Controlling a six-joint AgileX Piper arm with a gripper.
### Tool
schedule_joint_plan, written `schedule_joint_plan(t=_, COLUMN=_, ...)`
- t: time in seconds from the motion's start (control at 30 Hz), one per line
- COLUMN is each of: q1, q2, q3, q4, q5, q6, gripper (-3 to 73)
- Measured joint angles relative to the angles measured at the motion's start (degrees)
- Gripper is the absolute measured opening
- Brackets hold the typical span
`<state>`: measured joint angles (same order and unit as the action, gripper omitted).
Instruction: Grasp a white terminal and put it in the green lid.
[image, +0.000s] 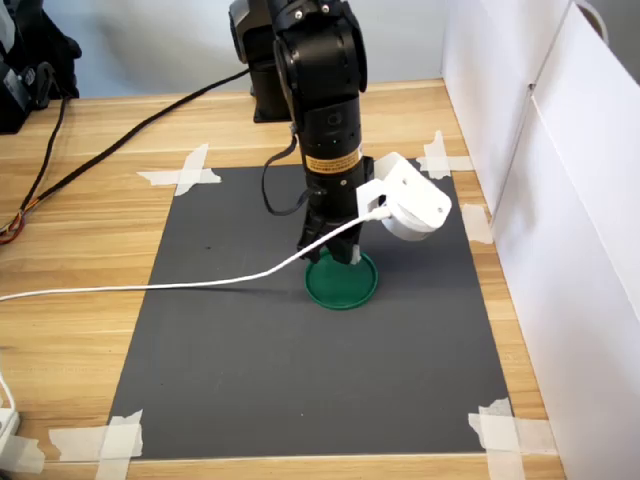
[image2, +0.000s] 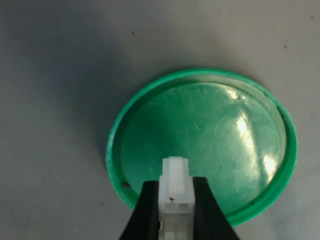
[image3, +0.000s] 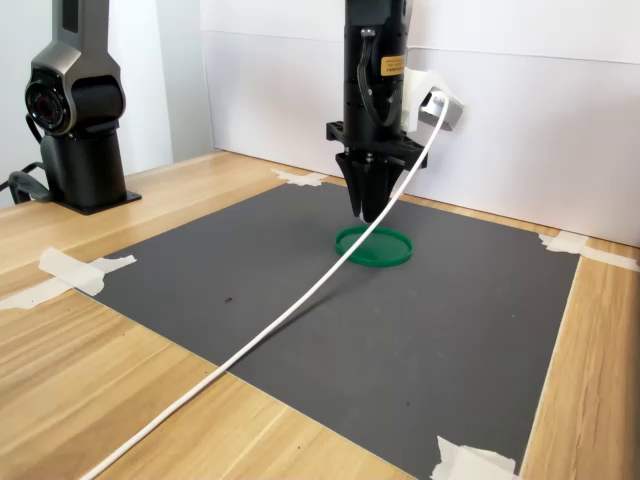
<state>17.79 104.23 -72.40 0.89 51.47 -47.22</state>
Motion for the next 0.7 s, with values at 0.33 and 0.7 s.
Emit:
schedule_joint_plan(t=0.33, q1=0.0, q2=1.07, q3=0.0, q4=-2.97, q5=-1.87, q6=3.17, gripper=11.5)
schedule_joint_plan(t=0.7, q1=0.0, q2=-0.13, q3=0.0, q4=-2.75, q5=-3.04, q6=3.07, gripper=53.6)
